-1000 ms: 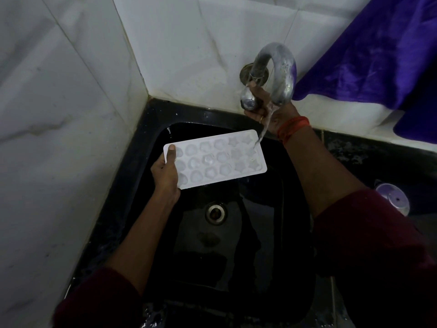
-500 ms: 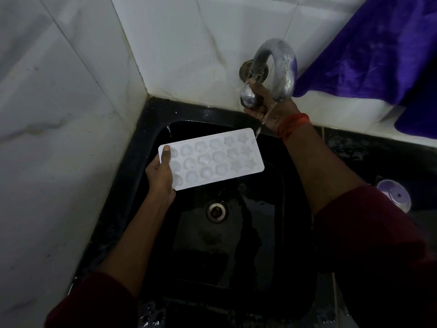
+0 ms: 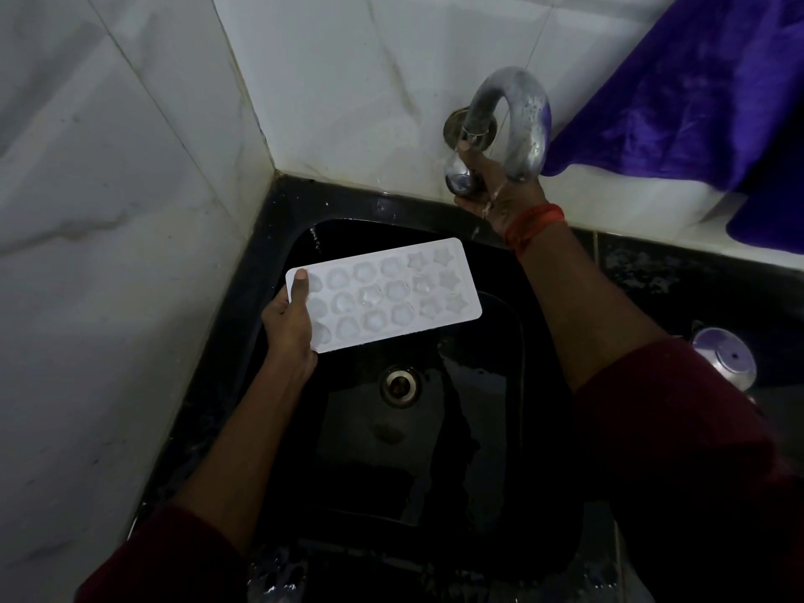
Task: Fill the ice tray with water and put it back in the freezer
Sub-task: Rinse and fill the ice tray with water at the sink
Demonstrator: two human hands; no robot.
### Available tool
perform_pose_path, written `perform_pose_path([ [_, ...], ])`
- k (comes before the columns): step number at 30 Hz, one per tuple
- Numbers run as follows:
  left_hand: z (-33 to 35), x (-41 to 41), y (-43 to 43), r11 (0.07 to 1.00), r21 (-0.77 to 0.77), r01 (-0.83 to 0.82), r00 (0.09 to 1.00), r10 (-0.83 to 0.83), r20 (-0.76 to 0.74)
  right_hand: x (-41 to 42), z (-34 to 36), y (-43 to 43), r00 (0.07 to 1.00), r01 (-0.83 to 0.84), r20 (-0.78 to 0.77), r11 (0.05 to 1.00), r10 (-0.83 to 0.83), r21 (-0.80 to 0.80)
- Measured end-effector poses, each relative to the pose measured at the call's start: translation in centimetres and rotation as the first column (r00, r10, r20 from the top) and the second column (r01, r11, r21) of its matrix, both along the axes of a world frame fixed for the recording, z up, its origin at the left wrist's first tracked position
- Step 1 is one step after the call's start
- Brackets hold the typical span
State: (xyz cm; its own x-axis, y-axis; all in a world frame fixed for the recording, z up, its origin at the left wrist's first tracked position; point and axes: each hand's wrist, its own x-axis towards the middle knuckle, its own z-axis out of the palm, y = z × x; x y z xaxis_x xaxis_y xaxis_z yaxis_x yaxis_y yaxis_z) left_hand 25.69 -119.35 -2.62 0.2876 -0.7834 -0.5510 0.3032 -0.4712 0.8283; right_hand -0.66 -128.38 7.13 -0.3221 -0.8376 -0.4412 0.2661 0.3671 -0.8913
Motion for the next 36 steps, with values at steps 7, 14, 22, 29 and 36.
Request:
perform_pose_path([
  [7,0.1,0.0,0.4,1.0,0.011,-0.001,1.0,0.001,-0.006,0.2,0.3,0.2,0.997,0.028,0.066,1.0,-0.028,0.0],
  [14,0.1,0.1,0.8,1.0,0.01,0.008,1.0,-0.008,0.003,0.4,0.5,0.9,0.977,0.049,0.211,0.998,-0.042,-0.029],
  [22,-0.6,0.0,1.5,0.999,0.022,0.03,1.0,-0.03,0.005,0.5,-0.3,0.9,0.949,0.052,0.312,0.998,-0.039,-0.032],
  [29,-1.0,0.0,2.3,0.997,0.062,0.041,0.999,-0.04,-0.007,0.5,-2.7,3.1,0.977,-0.204,-0.061,0.978,0.206,0.04],
  [36,-1.1,-0.6,3.9,0.995,0.065,0.076,0.997,-0.075,-0.017,-2.0,-7.4,10.6,0.722,-0.211,-0.647,0.969,0.245,0.132],
])
